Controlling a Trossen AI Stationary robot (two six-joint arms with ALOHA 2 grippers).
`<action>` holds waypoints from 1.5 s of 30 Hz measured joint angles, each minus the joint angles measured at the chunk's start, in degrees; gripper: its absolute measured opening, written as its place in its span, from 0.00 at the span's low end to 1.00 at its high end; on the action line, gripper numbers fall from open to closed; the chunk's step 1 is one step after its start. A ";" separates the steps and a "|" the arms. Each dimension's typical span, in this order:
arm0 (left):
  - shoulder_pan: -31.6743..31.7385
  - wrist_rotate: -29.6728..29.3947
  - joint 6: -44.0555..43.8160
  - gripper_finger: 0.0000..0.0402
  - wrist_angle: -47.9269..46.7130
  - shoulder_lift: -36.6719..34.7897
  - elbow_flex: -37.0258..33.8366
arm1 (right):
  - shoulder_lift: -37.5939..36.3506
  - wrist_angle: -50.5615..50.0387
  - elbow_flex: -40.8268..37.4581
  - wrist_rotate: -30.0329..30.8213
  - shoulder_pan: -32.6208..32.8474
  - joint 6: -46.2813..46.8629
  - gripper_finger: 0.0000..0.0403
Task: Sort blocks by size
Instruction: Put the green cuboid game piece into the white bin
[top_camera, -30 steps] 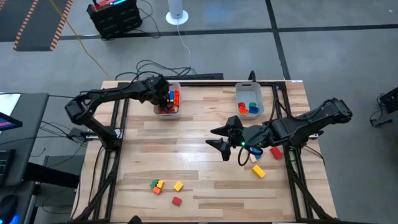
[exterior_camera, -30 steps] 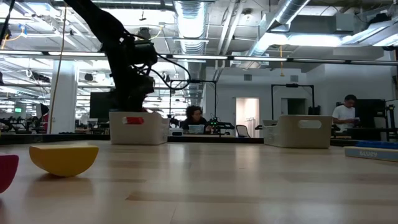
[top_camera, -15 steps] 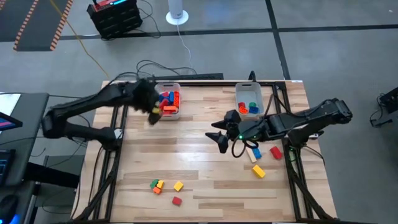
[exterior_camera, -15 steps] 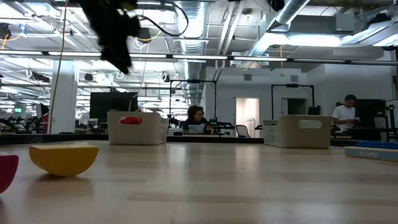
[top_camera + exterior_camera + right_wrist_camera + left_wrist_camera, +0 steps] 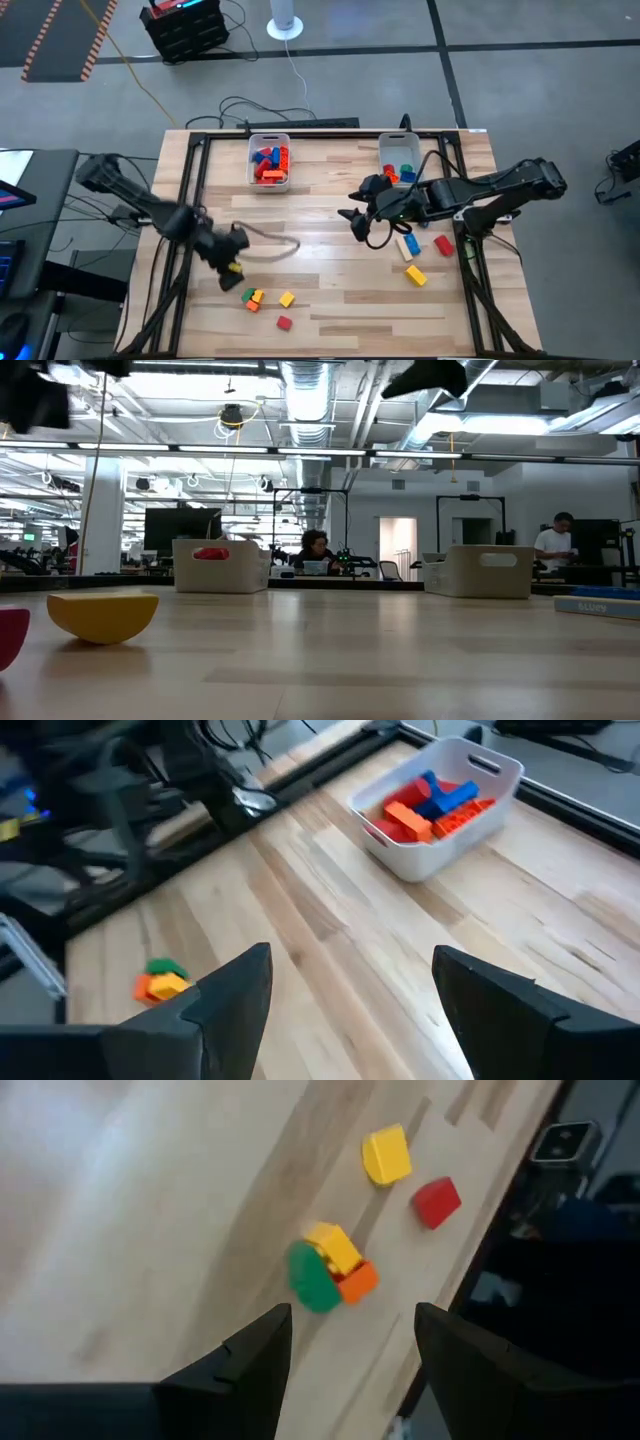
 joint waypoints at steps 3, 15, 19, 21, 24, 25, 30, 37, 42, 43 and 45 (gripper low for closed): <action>-4.91 -4.05 -9.74 0.51 3.67 4.89 -0.04 | 0.02 -2.16 0.00 -0.07 -0.24 -1.97 0.75; -8.51 -4.85 -29.12 0.51 5.33 26.40 7.53 | -4.18 -6.73 0.00 -2.87 -0.96 -9.96 0.75; -8.51 -4.88 -30.30 0.51 0.65 31.76 13.50 | -7.24 -9.07 0.00 -2.87 -0.96 -11.63 0.75; -8.56 -4.88 -30.22 0.51 -0.87 33.96 16.47 | -8.78 -10.10 0.00 -2.86 -0.96 -11.83 0.75; -9.29 -5.03 -27.60 0.51 -0.63 36.63 20.30 | -10.82 -11.56 0.00 -2.83 -0.96 -12.07 0.75; -9.58 -5.03 -26.79 0.51 -0.44 37.49 21.18 | -11.37 -12.00 0.00 -2.83 -0.96 -12.34 0.75; -10.29 -3.13 -25.50 0.51 -1.65 41.62 22.06 | -13.41 -12.17 0.00 -2.74 -0.94 -12.87 0.75; -10.50 -2.12 -27.13 0.51 -7.83 42.13 22.08 | -14.22 -12.19 0.00 -2.52 -0.32 -12.83 0.75; -10.52 -3.62 -22.06 0.51 -14.20 42.13 22.08 | -14.05 -12.07 0.00 -2.52 -0.30 -12.80 0.75; -10.27 -4.33 -21.32 0.51 -15.58 42.13 22.08 | -14.05 -12.01 0.00 -2.52 -0.32 -12.80 0.75; -9.76 -5.55 -19.72 0.51 -17.53 42.13 22.08 | -14.05 -12.01 0.00 -2.52 -0.32 -12.79 0.75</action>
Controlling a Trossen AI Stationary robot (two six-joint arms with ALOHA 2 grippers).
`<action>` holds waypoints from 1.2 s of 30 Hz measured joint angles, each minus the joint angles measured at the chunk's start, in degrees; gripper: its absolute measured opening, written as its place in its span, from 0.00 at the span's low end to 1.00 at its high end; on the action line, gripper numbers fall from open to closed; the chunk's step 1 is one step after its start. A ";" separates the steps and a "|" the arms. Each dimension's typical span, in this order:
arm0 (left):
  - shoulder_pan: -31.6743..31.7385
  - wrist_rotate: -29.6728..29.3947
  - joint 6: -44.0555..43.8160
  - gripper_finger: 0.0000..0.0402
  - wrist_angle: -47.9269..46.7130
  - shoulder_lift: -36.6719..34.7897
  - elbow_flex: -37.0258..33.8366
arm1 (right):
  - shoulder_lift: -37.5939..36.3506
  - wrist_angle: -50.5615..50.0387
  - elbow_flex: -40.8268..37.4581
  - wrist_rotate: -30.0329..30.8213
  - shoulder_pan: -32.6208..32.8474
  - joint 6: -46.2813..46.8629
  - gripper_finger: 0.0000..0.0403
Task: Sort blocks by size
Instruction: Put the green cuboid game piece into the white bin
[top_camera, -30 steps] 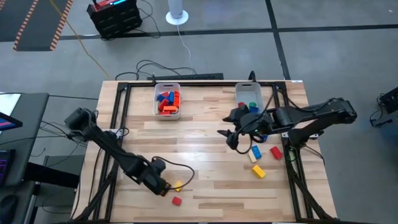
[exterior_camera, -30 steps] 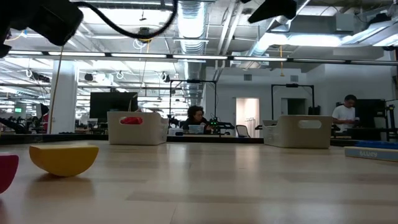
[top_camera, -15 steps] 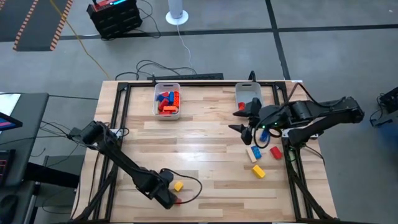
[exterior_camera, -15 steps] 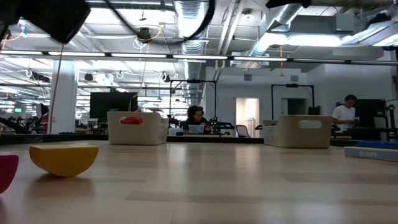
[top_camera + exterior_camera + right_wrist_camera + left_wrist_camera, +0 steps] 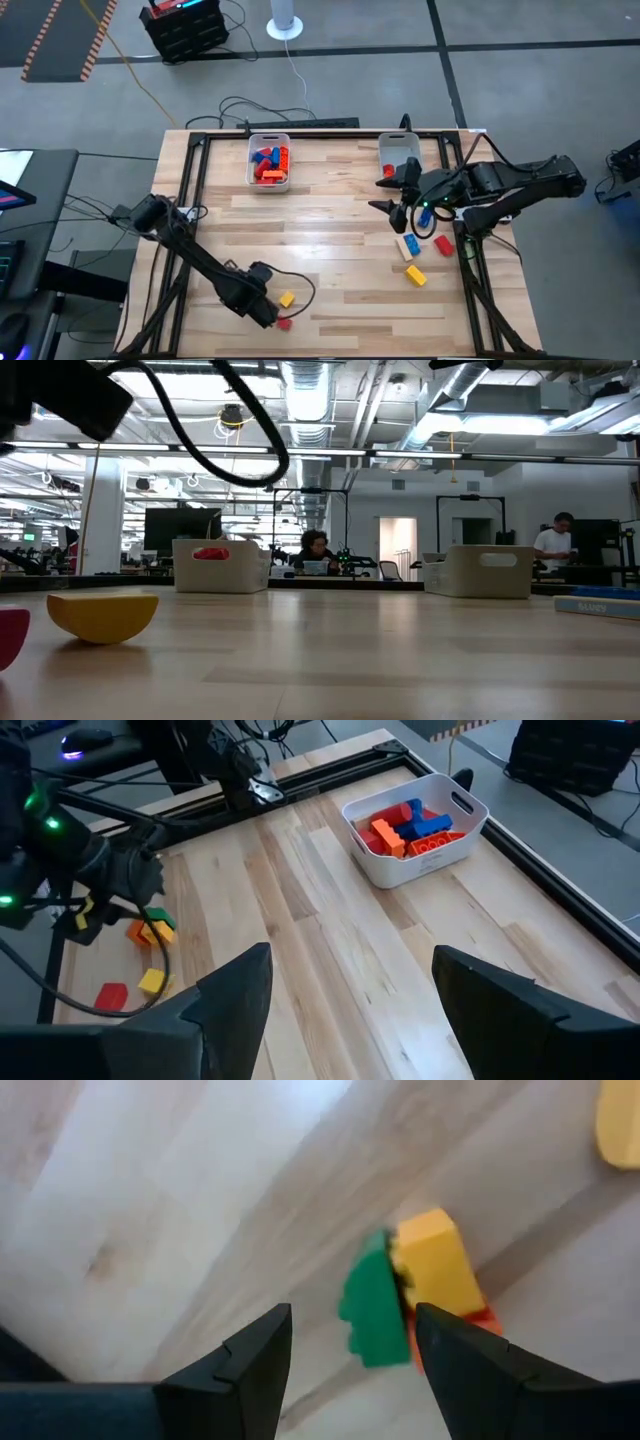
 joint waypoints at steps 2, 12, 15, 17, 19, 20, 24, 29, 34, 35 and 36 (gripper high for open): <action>0.68 -0.05 1.58 0.51 -0.12 0.00 0.00 | 0.00 -0.02 0.00 0.00 0.00 0.16 0.75; 0.97 -1.47 4.13 0.51 0.78 -0.02 -2.22 | -0.02 0.02 0.00 0.00 0.68 2.18 0.75; 0.94 -1.05 4.22 0.51 1.69 0.00 -4.41 | -0.03 0.02 0.00 0.00 0.68 2.59 0.75; 0.96 -1.08 5.36 0.51 1.55 0.00 -5.22 | -0.04 0.02 0.00 0.00 0.66 2.61 0.75; 1.37 -1.14 6.99 0.51 1.65 -0.02 -5.88 | -0.04 0.04 0.00 0.00 0.64 2.62 0.75; 1.65 -1.30 7.96 0.51 1.50 -0.02 -6.32 | -0.04 0.04 0.00 0.00 0.63 2.63 0.75; 2.89 -1.54 10.63 0.51 0.42 -0.36 -7.78 | -0.04 0.03 0.00 0.00 0.63 2.63 0.75; 3.46 -1.63 12.65 0.51 -0.94 -5.37 -7.80 | -0.04 0.01 0.00 0.00 0.63 2.76 0.75; 2.92 -0.75 17.82 0.51 1.33 -12.84 -7.82 | -0.04 0.02 0.00 0.00 0.40 2.70 0.75; 2.47 0.21 15.97 0.51 2.76 -14.44 -8.22 | -0.04 0.00 0.00 0.00 0.23 2.70 0.75; 1.91 0.76 12.14 0.51 4.31 -16.02 -8.97 | -0.04 0.00 0.00 0.00 0.13 2.69 0.75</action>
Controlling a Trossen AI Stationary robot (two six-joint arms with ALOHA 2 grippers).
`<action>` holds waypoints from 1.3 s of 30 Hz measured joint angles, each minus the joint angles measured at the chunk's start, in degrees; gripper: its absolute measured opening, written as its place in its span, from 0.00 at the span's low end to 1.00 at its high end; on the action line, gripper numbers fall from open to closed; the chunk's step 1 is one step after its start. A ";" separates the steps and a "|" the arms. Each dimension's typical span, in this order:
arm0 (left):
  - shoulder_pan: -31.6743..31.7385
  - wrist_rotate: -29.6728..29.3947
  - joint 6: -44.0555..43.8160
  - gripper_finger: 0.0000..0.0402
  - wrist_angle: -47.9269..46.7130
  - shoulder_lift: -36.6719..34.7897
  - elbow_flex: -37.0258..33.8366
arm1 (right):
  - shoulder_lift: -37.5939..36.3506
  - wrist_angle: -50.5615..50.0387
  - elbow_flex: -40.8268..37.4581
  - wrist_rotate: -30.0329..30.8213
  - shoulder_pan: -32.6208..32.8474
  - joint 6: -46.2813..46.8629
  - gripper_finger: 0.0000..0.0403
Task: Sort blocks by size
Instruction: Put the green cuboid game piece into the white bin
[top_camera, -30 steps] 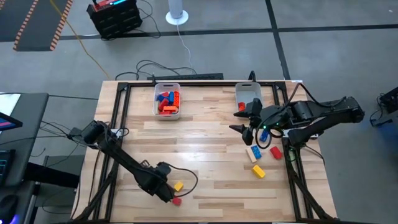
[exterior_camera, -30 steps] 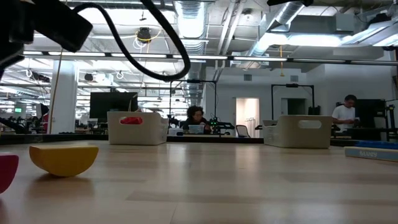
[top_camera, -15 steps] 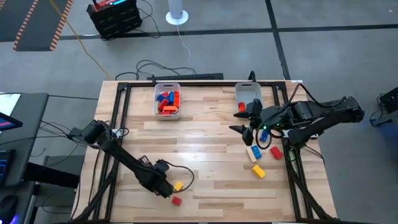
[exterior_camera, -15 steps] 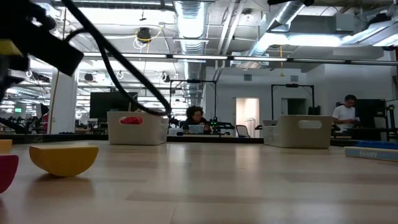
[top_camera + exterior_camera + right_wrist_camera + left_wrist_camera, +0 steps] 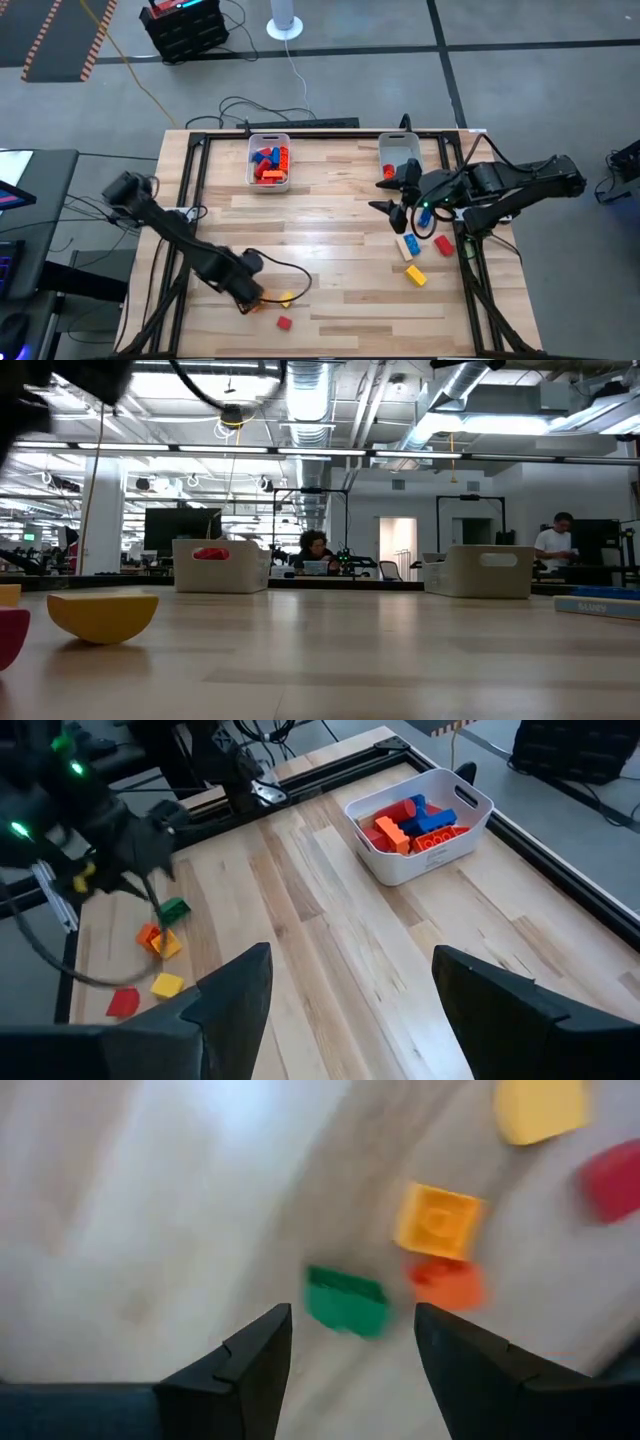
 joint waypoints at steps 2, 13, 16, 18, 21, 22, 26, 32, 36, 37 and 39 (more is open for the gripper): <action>-1.85 -0.21 -10.48 0.51 3.46 -3.19 -2.15 | 0.00 0.04 0.00 0.00 0.00 0.18 0.75; -11.45 -5.64 -54.16 0.53 17.22 -8.94 -13.75 | 0.17 1.49 0.00 2.76 0.87 -1.57 0.75; -10.16 -5.45 -55.15 0.55 16.62 -7.50 -13.78 | 0.18 1.46 0.00 2.93 0.83 -2.17 0.75; -8.85 -4.84 -55.24 0.56 16.79 -6.40 -13.76 | 0.19 1.46 0.00 2.95 0.85 -3.04 0.75; -6.57 -4.85 -53.86 0.58 17.85 -5.06 -13.77 | 0.20 1.46 0.00 2.93 0.73 -4.09 0.75; -5.89 -4.75 -52.97 0.58 18.26 -4.65 -13.76 | 0.20 1.46 0.00 2.93 0.60 -4.39 0.75; -3.86 -2.86 -50.90 0.58 17.28 -2.94 -13.76 | 0.21 1.14 0.00 2.93 -0.04 -4.68 0.75; -3.51 1.93 -47.94 0.58 18.32 -0.37 -13.76 | 0.22 0.97 0.00 2.85 0.03 -5.30 0.75; -3.45 1.78 -47.33 0.58 19.68 0.10 -13.76 | 0.22 0.63 0.00 2.75 0.02 -5.73 0.75; -3.21 1.40 -47.36 0.57 19.54 0.09 -13.76 | 0.22 0.63 0.00 2.76 0.01 -5.74 0.75; -2.92 1.07 -47.11 0.56 18.77 0.15 -13.76 | 0.22 0.62 0.00 2.76 0.00 -5.94 0.75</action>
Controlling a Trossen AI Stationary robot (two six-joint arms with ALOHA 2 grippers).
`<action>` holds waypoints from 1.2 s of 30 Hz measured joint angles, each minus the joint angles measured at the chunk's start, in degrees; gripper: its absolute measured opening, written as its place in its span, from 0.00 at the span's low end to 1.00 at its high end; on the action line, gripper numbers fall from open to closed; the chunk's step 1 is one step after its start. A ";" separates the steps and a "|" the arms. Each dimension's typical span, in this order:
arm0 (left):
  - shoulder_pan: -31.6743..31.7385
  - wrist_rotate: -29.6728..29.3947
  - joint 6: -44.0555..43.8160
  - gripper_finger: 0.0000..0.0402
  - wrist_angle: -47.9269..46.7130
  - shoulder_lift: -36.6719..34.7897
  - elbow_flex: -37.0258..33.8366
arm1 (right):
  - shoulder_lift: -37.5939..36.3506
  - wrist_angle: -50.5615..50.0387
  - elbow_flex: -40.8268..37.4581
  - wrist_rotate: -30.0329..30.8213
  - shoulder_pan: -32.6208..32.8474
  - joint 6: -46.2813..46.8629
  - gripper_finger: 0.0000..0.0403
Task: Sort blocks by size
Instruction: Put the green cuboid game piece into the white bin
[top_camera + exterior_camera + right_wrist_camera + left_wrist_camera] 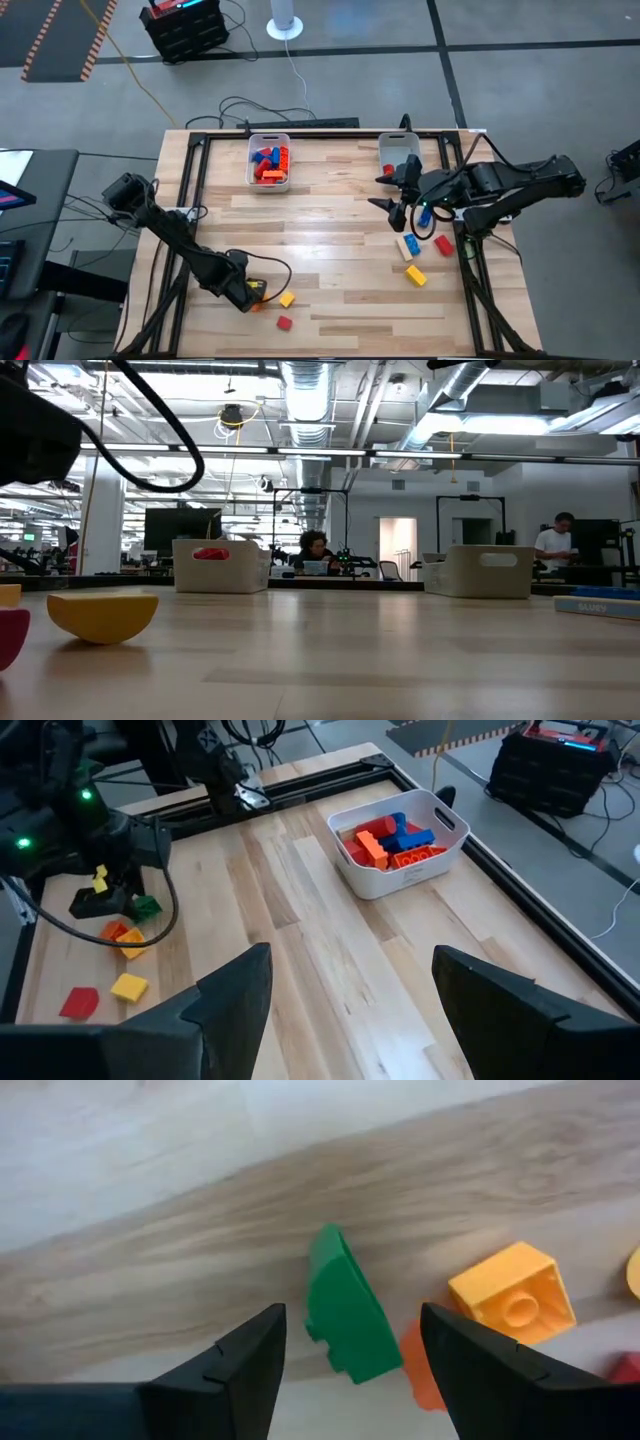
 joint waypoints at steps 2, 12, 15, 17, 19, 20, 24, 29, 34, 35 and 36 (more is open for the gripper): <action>0.06 0.11 0.98 0.53 0.85 -0.03 -0.21 | 0.00 -0.01 0.00 0.02 0.00 -0.17 0.75; -0.01 2.62 -2.41 0.44 12.56 -0.04 -6.53 | -0.02 -0.01 0.00 0.02 0.00 -0.19 0.75; -0.01 2.29 -0.68 0.43 12.23 -0.04 -6.56 | -0.02 0.00 0.00 0.02 0.00 -0.19 0.75; -0.01 2.18 0.27 0.40 12.04 -0.04 -6.56 | -0.02 0.01 0.00 0.02 0.00 -0.19 0.75; -0.01 1.55 0.93 0.35 11.76 -0.04 -6.56 | -0.02 -0.01 0.00 0.02 0.00 0.05 0.75; -0.01 1.04 1.01 0.32 11.59 -0.04 -6.56 | -0.02 -0.01 0.00 0.02 0.00 0.21 0.75; 0.06 -1.48 2.13 0.20 11.34 -0.15 -6.56 | -0.02 -0.03 0.00 0.02 0.00 0.78 0.75; 1.68 -4.79 5.40 0.20 8.69 -2.33 -6.56 | -0.04 -0.55 0.00 0.02 0.01 2.61 0.75; 8.51 -6.74 15.96 0.20 -0.06 -8.73 -6.56 | -0.04 -1.64 0.00 0.02 0.02 3.22 0.75; 10.73 -7.18 19.84 0.20 -0.91 -10.41 -6.56 | -0.04 -1.63 0.00 0.03 -0.05 2.80 0.75; 13.24 -7.65 24.41 0.20 -1.13 -11.91 -6.56 | -0.03 -1.47 0.00 0.02 -0.27 2.00 0.75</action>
